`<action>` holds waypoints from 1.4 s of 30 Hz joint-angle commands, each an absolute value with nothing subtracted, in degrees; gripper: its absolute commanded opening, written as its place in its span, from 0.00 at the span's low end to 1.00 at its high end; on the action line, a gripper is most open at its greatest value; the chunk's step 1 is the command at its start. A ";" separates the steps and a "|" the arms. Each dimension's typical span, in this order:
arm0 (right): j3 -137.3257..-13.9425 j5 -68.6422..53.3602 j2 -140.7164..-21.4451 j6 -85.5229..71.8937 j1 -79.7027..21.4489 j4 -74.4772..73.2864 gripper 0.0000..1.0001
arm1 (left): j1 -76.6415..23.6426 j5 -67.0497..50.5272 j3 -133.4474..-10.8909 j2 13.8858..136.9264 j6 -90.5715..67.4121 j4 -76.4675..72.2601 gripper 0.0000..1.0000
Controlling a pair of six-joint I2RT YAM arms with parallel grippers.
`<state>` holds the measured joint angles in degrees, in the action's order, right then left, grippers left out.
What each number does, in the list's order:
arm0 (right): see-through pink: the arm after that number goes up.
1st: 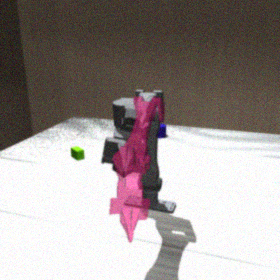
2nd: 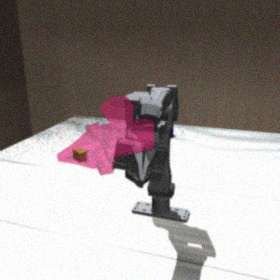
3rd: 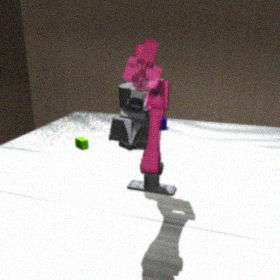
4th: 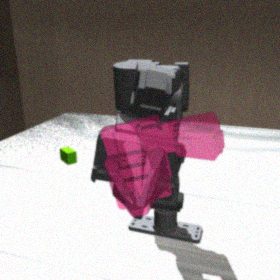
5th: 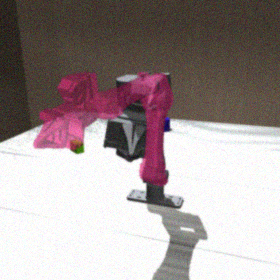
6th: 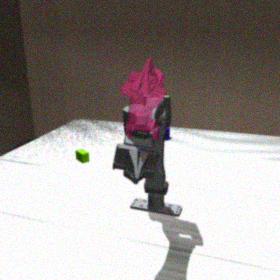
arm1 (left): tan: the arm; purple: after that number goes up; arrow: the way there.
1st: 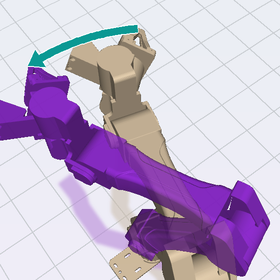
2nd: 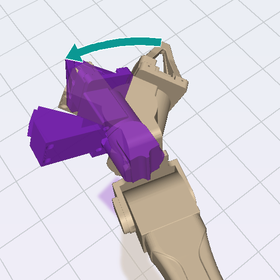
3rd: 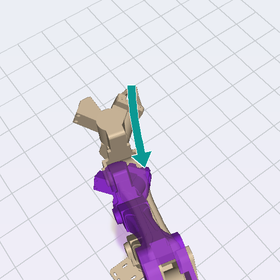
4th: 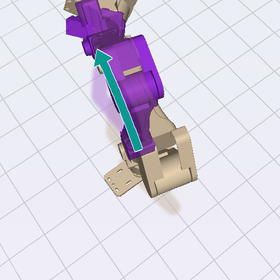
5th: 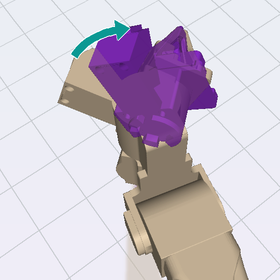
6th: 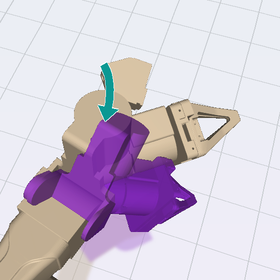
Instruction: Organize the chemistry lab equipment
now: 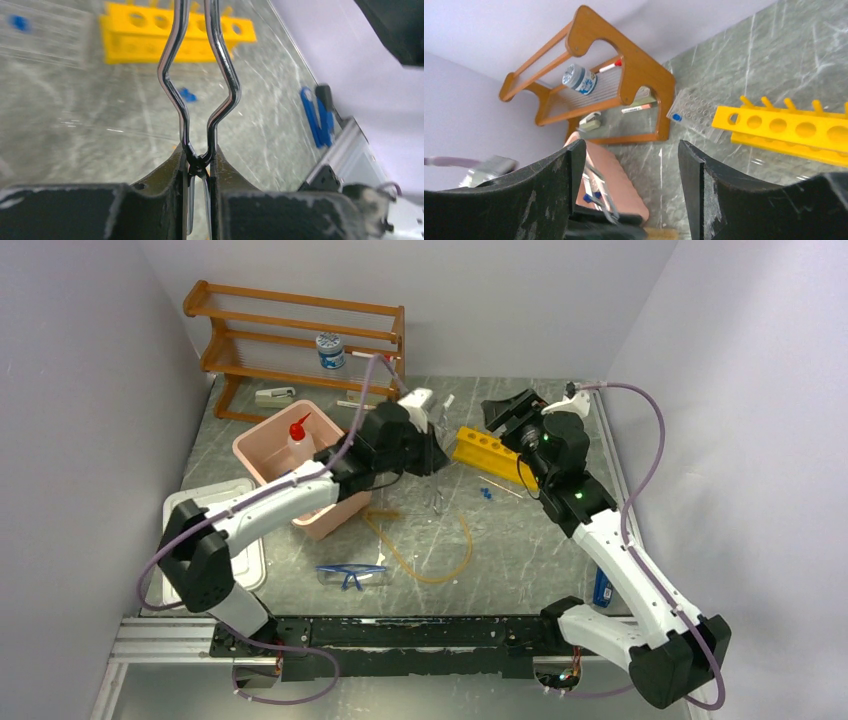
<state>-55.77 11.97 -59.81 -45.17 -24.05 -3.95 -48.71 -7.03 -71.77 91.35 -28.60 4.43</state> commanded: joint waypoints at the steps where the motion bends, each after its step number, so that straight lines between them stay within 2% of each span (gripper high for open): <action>1: -56.97 17.43 -59.52 -41.85 -23.64 -6.35 0.70 | -42.67 2.86 -77.28 86.78 -26.98 17.07 0.05; 9: -54.32 15.72 -60.42 -44.93 -23.62 -7.15 0.66 | -28.85 16.91 -79.52 79.61 -31.00 31.31 0.05; 14: -53.46 13.64 -61.02 -45.61 -23.58 -6.20 0.64 | -23.19 25.66 -75.66 74.54 -36.33 36.63 0.05; 19: -53.46 9.83 -63.10 -45.08 -23.61 -3.04 0.62 | -18.40 24.01 -71.29 74.54 -42.07 39.31 0.05; 27: -54.05 8.39 -65.40 -45.29 -23.62 -3.06 0.60 | -15.51 25.71 -73.28 85.10 -51.76 50.54 0.05; 36: -53.73 8.21 -66.11 -44.19 -23.63 -3.41 0.60 | -13.67 25.39 -68.85 90.20 -59.36 50.71 0.05; 42: -53.99 7.89 -66.86 -43.12 -23.64 -3.59 0.60 | -12.71 25.01 -66.12 93.37 -56.70 45.38 0.05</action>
